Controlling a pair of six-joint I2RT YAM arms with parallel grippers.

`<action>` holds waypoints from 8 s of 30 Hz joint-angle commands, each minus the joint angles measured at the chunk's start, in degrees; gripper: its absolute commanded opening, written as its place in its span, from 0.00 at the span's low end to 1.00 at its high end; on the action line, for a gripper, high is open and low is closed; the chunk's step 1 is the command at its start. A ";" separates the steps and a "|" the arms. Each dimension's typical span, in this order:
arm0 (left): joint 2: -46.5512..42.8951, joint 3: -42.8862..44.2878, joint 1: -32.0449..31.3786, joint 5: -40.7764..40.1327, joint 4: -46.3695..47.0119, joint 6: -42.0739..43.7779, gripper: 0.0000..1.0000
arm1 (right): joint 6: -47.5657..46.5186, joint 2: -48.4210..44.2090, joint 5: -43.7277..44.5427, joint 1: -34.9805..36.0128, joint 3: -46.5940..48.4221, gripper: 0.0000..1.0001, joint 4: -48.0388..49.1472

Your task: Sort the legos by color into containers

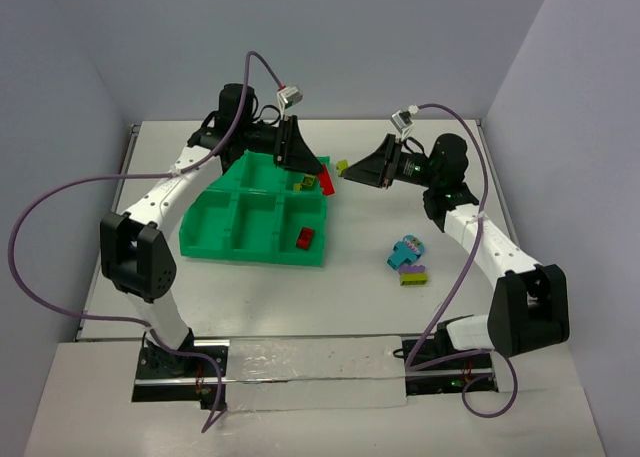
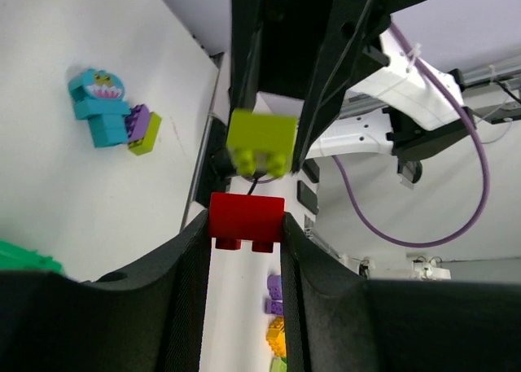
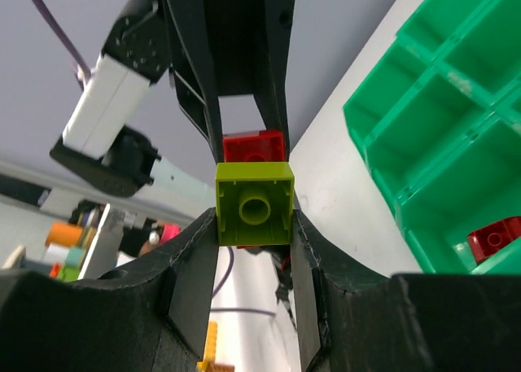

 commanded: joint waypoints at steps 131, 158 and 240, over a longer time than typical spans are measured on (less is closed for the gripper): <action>-8.52 1.61 -4.11 -57.08 -22.41 4.91 0.87 | -16.65 -4.67 64.38 2.33 -13.50 0.59 -54.01; -6.44 4.49 -4.14 -61.78 -25.32 6.53 0.86 | -26.80 8.05 74.14 19.14 0.68 0.28 -54.91; -0.04 5.88 -11.17 -58.89 -27.06 8.81 0.85 | -22.91 6.04 48.83 -4.78 -9.04 0.84 -47.00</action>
